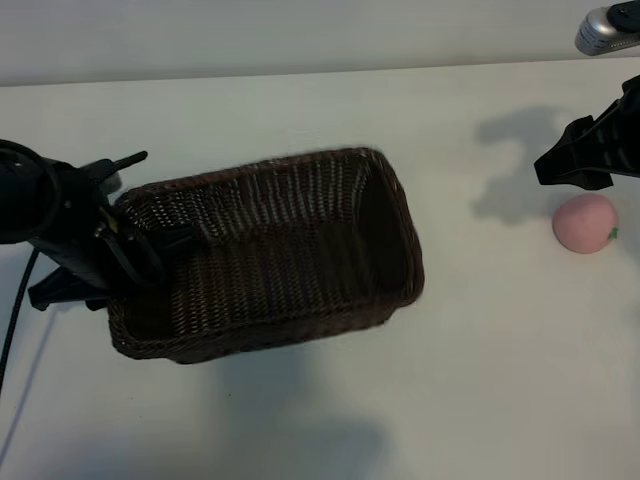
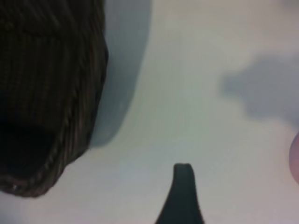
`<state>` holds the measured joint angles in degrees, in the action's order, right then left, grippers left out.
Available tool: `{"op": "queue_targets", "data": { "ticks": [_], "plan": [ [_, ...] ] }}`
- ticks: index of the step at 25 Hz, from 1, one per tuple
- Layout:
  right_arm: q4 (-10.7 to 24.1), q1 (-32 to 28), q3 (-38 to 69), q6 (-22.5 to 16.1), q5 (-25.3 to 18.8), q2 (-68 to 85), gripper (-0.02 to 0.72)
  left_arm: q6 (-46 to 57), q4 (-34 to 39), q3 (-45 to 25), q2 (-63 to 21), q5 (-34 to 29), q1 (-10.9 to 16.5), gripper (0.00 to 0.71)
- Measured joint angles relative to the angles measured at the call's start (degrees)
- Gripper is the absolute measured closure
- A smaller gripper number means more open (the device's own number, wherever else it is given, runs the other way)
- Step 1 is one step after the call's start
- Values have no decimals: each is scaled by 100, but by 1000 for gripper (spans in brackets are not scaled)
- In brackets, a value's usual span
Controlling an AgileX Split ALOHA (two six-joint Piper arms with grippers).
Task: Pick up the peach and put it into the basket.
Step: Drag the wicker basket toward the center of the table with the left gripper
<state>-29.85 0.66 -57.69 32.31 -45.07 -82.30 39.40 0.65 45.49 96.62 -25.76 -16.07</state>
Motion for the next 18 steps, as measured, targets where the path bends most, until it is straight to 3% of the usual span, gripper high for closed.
{"op": "queue_targets", "data": {
  "ticks": [11, 13, 18],
  "plan": [
    [-10, 0, 0, 0, -46, 0, 119, -7, -212, -26, -831, 152, 0, 312],
    [-10, 0, 0, -7, -60, 0, 119, -7, -407, -26, -961, 293, 0, 374],
    [-10, 0, 0, -11, -66, 0, 119, -298, -777, -30, -1153, 566, 0, 374]
  ]
}}
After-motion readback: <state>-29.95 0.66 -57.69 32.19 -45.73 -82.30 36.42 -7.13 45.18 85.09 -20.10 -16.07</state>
